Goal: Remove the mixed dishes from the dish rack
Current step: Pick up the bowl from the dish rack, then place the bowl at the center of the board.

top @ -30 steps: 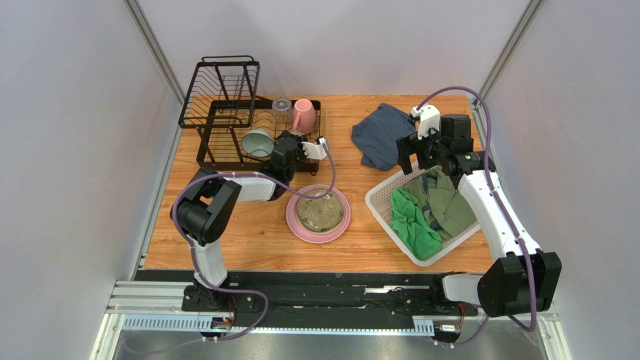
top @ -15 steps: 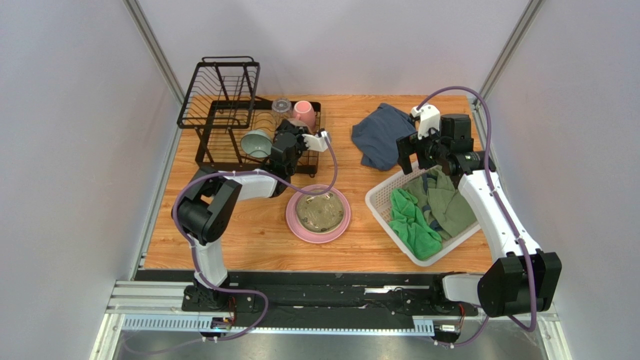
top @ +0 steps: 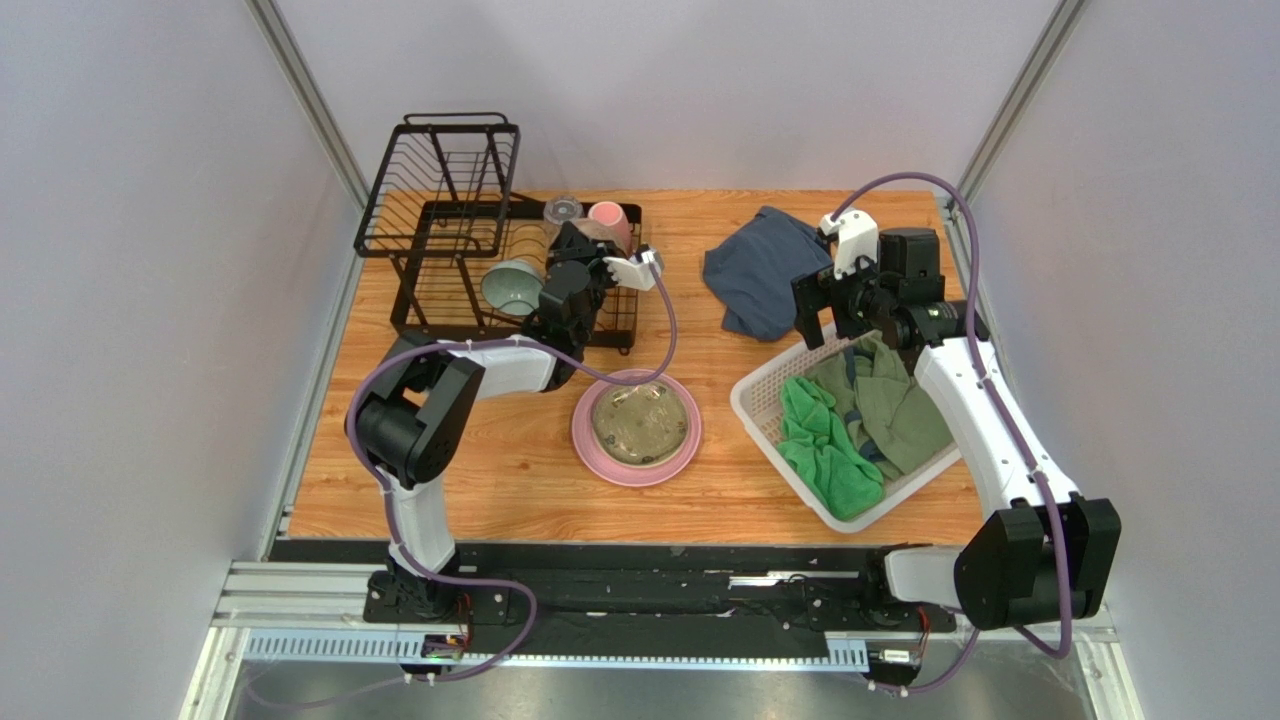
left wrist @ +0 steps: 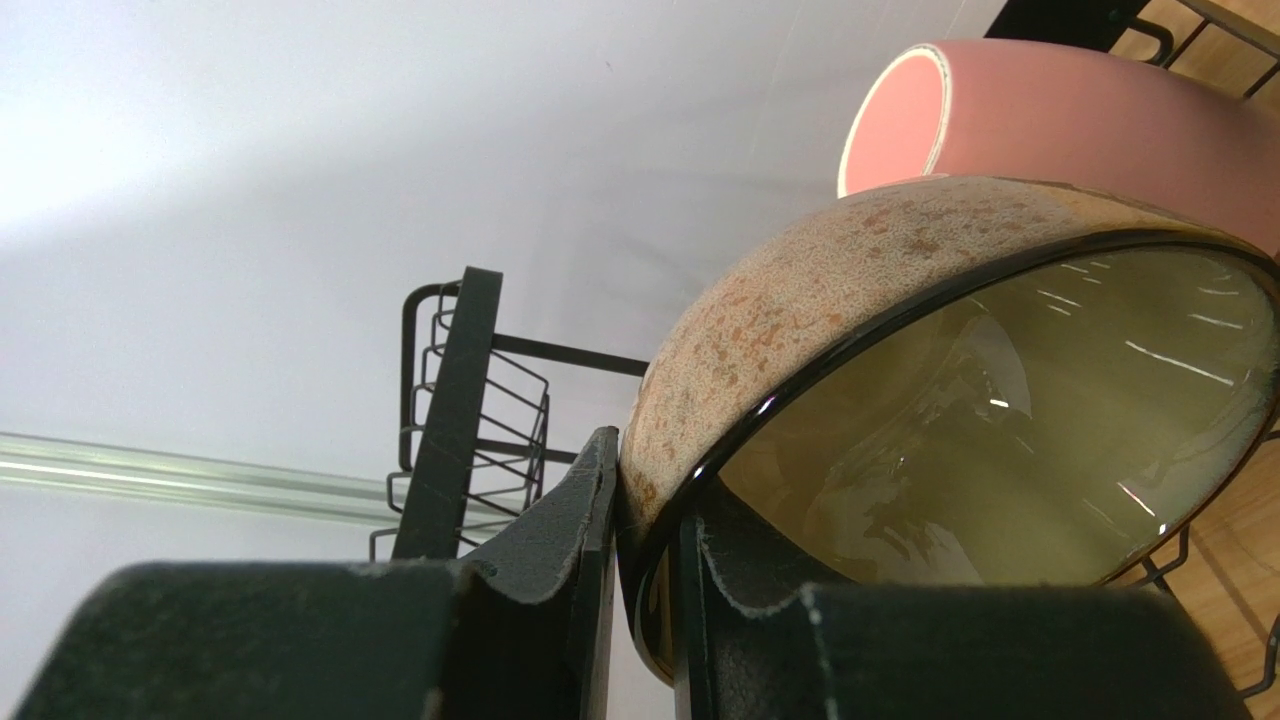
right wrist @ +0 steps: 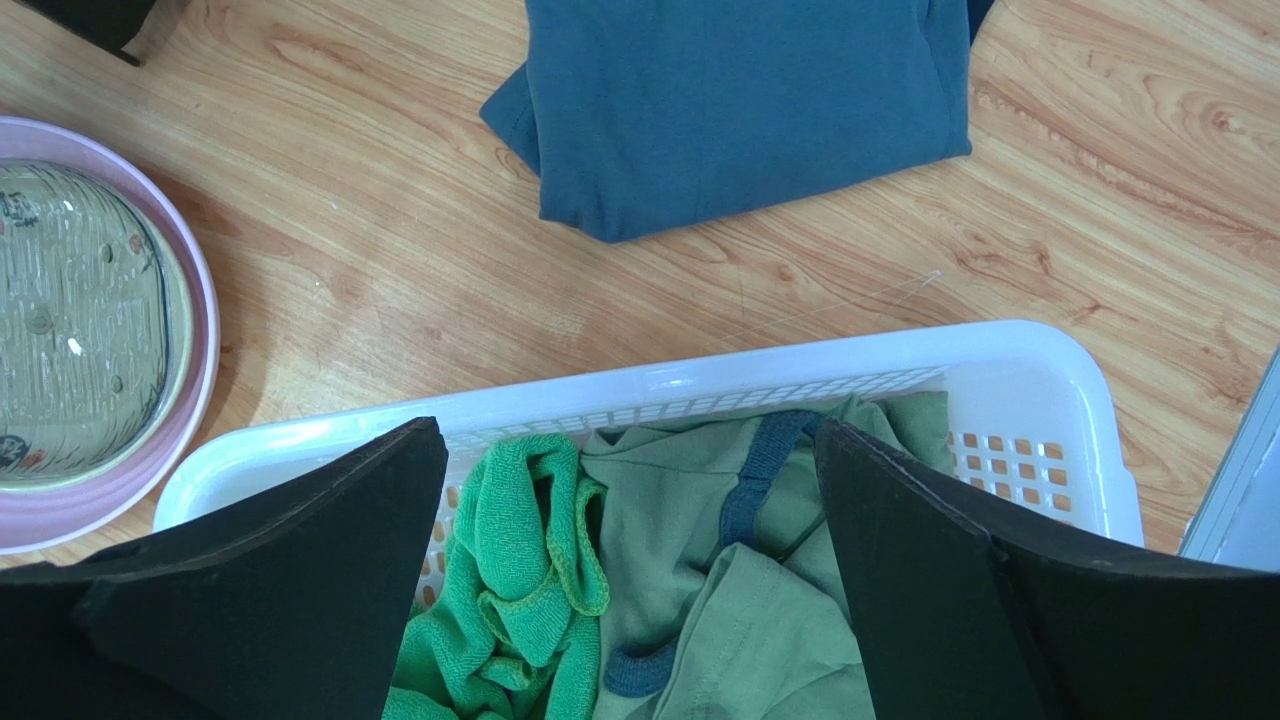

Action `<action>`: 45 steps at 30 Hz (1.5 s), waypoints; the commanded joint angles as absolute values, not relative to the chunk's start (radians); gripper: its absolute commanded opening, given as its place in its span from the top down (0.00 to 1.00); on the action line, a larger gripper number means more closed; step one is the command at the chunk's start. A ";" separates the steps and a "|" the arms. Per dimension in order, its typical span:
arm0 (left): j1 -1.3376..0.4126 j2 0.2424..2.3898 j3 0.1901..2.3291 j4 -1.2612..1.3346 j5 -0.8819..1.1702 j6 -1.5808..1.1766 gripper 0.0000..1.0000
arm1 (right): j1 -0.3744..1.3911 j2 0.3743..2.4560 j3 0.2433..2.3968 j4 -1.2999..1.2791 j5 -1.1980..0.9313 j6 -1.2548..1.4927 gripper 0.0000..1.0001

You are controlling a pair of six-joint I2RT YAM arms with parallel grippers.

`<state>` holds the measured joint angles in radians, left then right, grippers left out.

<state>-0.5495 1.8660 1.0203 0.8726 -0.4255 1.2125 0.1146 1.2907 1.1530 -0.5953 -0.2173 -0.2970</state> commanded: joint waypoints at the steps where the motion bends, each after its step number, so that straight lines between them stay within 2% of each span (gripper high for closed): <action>1: -0.555 1.724 1.034 0.967 -0.443 1.180 1.00 | 0.118 1.290 1.198 -0.606 -0.210 -0.314 0.01; 6: -0.555 1.570 1.017 0.757 -0.439 1.028 1.00 | 0.120 1.290 1.200 -0.607 -0.213 -0.314 0.01; 12: -0.554 1.393 1.067 0.327 -0.384 0.826 1.00 | 0.120 1.290 1.200 -0.607 -0.218 -0.314 0.01; 15: -0.554 1.327 1.121 0.023 -0.338 0.726 1.00 | 0.118 1.293 1.203 -0.611 -0.221 -0.316 0.01; 24: -0.529 1.181 1.175 -0.463 -0.183 0.542 1.00 | 0.127 1.287 1.203 -0.612 -0.224 -0.314 0.01; 33: -0.382 1.057 1.069 -0.679 0.063 0.476 1.00 | 0.133 1.279 1.197 -0.603 -0.230 -0.308 0.01; 45: -0.272 1.137 0.960 -0.746 0.262 0.495 1.00 | 0.143 1.284 1.197 -0.603 -0.229 -0.307 0.01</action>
